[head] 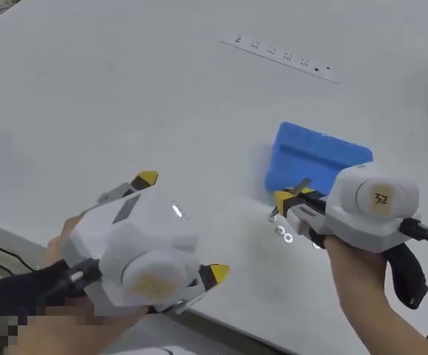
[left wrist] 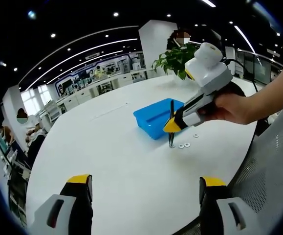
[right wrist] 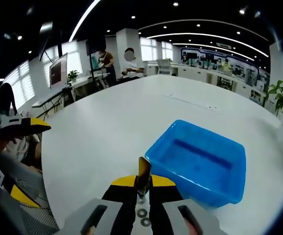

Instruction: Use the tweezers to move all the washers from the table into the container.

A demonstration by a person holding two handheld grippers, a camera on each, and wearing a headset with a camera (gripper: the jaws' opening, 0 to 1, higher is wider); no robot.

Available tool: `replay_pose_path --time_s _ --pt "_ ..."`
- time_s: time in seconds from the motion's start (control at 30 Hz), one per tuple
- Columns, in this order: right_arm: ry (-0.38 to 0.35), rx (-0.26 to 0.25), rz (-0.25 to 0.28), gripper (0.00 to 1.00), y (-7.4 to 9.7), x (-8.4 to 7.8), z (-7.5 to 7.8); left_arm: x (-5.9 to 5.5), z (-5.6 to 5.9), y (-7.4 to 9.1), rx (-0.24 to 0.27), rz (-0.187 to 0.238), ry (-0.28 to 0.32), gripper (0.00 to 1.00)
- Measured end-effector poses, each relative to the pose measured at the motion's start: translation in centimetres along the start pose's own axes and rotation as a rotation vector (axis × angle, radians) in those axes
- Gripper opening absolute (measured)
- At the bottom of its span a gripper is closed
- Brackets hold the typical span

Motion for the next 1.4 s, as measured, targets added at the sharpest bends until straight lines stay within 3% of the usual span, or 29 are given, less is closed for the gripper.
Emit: replay_pose_path --time_s 0.3,0.53,0.67,0.87,1.07,1.3,1.4 --pt "0.008 0.003 0.000 0.04 -0.1 0.0 -0.1 0.0 0.1 0.0 -0.008 0.000 0.000 0.93" --pt "-0.030 -0.001 -0.011 0.03 0.1 0.2 0.1 0.1 0.0 -0.1 -0.006 0.000 0.002 0.93" --pt "-0.041 -0.004 0.001 0.03 0.7 0.9 0.2 0.2 0.2 -0.1 -0.008 -0.002 0.000 0.93" --pt "-0.047 0.004 0.088 0.03 2.3 3.6 0.4 0.3 0.2 0.0 -0.011 0.000 0.004 0.93" --pt "-0.016 -0.022 0.163 0.03 3.3 6.6 1.3 0.1 0.1 0.0 -0.009 -0.003 0.005 0.92" --pt "-0.008 -0.047 0.193 0.03 3.0 7.8 2.1 0.0 0.1 0.0 -0.008 -0.007 0.006 0.92" --pt "-0.003 -0.057 0.179 0.03 1.9 7.5 2.8 -0.1 0.0 -0.1 -0.008 -0.009 0.005 0.92"
Point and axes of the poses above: the centre of the closed fingertips' face, and the gripper's own axes: y roughly backward along the fingers, z roughly to its right, x roughly out of its top, the point moved 9 cm from there along y, roughly backward along the fingers, and after that the axes turned 7 degrees about x, right-handed, at the moved point
